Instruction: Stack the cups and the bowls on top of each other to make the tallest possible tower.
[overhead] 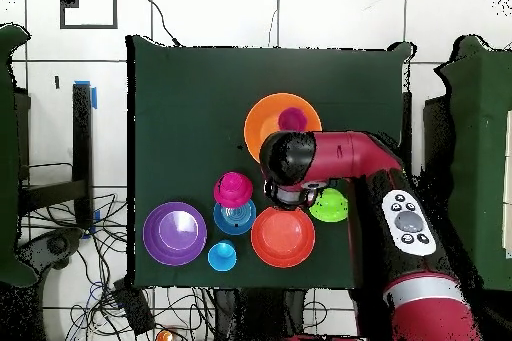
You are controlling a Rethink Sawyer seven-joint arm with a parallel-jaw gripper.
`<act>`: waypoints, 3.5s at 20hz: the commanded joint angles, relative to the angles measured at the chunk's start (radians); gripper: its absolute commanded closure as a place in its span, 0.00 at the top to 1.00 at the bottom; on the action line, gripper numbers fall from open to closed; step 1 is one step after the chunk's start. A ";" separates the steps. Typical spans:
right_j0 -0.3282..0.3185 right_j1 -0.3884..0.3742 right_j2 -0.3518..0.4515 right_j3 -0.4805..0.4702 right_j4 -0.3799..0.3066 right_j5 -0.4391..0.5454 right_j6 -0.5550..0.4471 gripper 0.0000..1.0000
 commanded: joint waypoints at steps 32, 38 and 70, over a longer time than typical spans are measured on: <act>0.009 0.003 0.107 -0.120 0.047 -0.604 0.055 0.00; 0.025 0.006 0.093 -0.170 0.063 -0.579 0.053 0.00; -0.018 0.083 0.154 -0.182 0.107 -0.423 -0.121 1.00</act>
